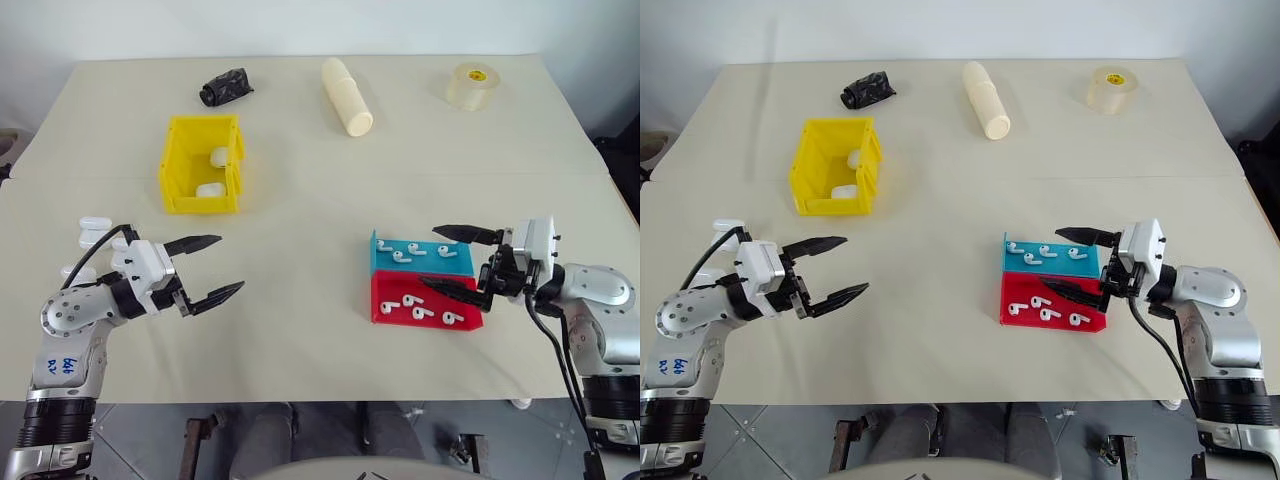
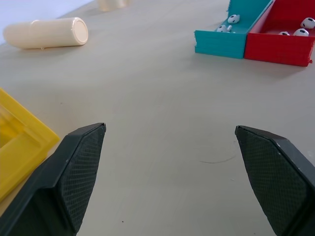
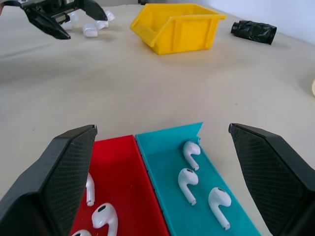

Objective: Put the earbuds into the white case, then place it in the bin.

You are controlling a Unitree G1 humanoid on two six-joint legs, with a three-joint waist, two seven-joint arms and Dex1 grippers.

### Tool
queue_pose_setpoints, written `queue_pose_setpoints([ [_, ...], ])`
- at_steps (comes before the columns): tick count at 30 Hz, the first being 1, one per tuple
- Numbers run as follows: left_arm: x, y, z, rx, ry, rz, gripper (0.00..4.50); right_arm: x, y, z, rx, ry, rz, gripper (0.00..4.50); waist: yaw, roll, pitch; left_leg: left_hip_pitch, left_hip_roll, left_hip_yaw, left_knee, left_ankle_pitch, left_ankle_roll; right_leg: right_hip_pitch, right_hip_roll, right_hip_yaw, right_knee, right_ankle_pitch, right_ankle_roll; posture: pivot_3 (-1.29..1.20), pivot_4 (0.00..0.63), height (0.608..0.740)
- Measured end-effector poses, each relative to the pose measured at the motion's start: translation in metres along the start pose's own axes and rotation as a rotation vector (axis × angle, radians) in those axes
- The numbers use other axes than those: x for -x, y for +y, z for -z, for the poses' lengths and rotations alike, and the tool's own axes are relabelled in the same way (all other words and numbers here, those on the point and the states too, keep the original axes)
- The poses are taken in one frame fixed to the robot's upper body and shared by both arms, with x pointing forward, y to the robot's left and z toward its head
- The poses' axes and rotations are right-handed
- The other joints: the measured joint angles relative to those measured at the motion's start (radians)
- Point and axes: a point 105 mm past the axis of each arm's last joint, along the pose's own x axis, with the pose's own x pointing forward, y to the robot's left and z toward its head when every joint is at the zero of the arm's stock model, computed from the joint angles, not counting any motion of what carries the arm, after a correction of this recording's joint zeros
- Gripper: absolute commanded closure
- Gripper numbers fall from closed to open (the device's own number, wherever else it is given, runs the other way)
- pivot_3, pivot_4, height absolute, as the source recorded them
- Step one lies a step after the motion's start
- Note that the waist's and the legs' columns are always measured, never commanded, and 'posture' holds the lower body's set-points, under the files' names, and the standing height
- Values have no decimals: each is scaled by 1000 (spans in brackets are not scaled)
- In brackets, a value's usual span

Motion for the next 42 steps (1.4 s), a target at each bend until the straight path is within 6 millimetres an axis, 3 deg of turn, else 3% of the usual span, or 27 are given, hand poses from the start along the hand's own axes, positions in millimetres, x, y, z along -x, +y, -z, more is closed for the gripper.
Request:
queue_pose_setpoints([
  [6, 4, 4, -1, 36, -21, -95, 11, -4, 7, 6, 25, -4, -32, 0, 0, 0, 0, 0, 0, 0, 0, 0, 0, 0, 0, 0, 0, 0, 0, 0, 150, 740],
  [10, 20, 8, -3, 111, -48, -268, 11, -16, 15, 7, 3, -45, -63, 0, -2, 0, 0, 0, 1, 0, 0, 0, 0, 0, 0, 0, 0, 0, 0, 0, 150, 740],
  [17, 88, -9, 16, 226, 59, -735, 11, -53, 43, -11, 28, -180, -191, 0, 1, 0, 0, 1, 1, 0, 0, -1, -1, 0, 1, 1, -1, 0, 0, 0, 150, 740],
  [23, 143, -34, 42, 381, 192, -1064, 11, -62, 52, -17, 79, -233, -220, 0, 17, -1, 0, 1, 1, 0, 1, -1, 0, 2, 0, 1, -2, 0, 0, 0, 150, 740],
  [27, 149, -35, 45, 416, 204, -1111, 11, -62, 49, -21, 100, -229, -230, 0, 27, -1, 0, 1, 1, -1, 2, -1, 0, 3, 0, 0, -2, 0, -1, 0, 150, 740],
  [33, 150, -16, 45, 468, 251, -1113, 11, -53, 46, -20, 52, -179, -247, 0, 24, -1, 0, 1, 1, -1, 2, -2, -1, 2, 1, 0, -1, -1, -2, 0, 150, 740],
  [36, 160, 2, 40, 533, 378, -1074, 11, -45, 41, -18, 32, -141, -234, 0, 22, -2, 0, 1, 3, -1, 1, -3, -1, 1, 2, 0, 1, -2, -3, 0, 150, 740],
  [42, 172, 42, 13, 625, 616, -884, 11, -42, 39, -18, 15, -126, -238, 0, 11, -1, 0, 3, 3, -1, 0, -3, -3, 0, 2, 0, 4, -3, -7, 0, 150, 740],
])
